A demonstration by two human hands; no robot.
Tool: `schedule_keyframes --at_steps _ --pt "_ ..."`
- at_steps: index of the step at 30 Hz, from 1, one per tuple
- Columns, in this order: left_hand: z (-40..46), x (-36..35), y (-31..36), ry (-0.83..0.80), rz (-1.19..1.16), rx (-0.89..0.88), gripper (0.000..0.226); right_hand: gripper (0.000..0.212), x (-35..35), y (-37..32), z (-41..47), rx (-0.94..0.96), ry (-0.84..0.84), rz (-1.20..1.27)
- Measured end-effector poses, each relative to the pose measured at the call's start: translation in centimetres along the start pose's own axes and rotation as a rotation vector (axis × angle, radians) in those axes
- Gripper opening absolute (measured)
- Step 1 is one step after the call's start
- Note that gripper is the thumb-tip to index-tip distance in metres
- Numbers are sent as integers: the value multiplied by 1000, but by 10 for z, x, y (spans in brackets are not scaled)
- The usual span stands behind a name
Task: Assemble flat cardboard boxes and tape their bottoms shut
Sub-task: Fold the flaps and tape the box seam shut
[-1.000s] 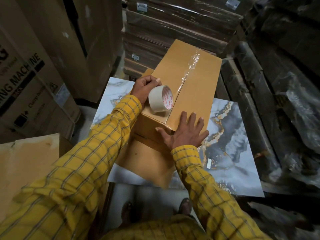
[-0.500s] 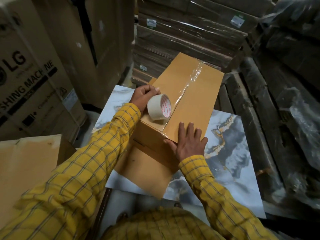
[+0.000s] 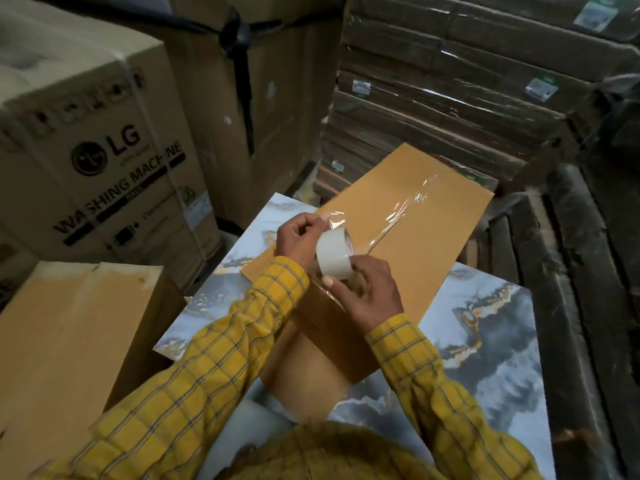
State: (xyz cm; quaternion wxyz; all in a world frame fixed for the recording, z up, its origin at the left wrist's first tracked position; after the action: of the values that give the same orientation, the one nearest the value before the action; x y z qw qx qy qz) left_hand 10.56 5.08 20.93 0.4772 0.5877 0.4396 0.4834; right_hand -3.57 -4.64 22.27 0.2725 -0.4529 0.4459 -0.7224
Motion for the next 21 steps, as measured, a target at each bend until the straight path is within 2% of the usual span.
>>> schedule_keyframes --at_steps 4,7,10,13,16,18,21 --pt "-7 9 -3 41 -36 19 19 46 -6 15 15 -176 -89 358" --pt "-9 22 -9 -31 -56 69 18 32 0 12 21 -133 -194 522" --pt "-10 31 -20 -84 -153 199 19 21 3 2 27 -131 -294 616" --pt "-14 34 -25 -83 -329 310 30 29 -3 -1 35 -145 -382 662" --pt "-20 36 -29 -42 -444 343 20 36 -10 -1 41 -190 -405 691" --pt "-21 38 -32 -3 -382 336 11 32 -12 1 44 -197 -418 676" --pt "-19 45 -34 58 -213 302 13 26 -17 0 47 -218 -414 703"
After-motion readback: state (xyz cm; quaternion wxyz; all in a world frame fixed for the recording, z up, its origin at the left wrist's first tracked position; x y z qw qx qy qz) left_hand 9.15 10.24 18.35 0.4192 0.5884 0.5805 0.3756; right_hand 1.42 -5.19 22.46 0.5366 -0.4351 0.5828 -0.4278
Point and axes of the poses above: each hand's wrist, its own z-axis towards the middle knuckle, its own x-axis out of the back of the hand, y = z × x, the point moved 3 cm from there along z, towards the middle knuckle, and after that the axes turned 13 degrees about z, right-handed, at the moved point
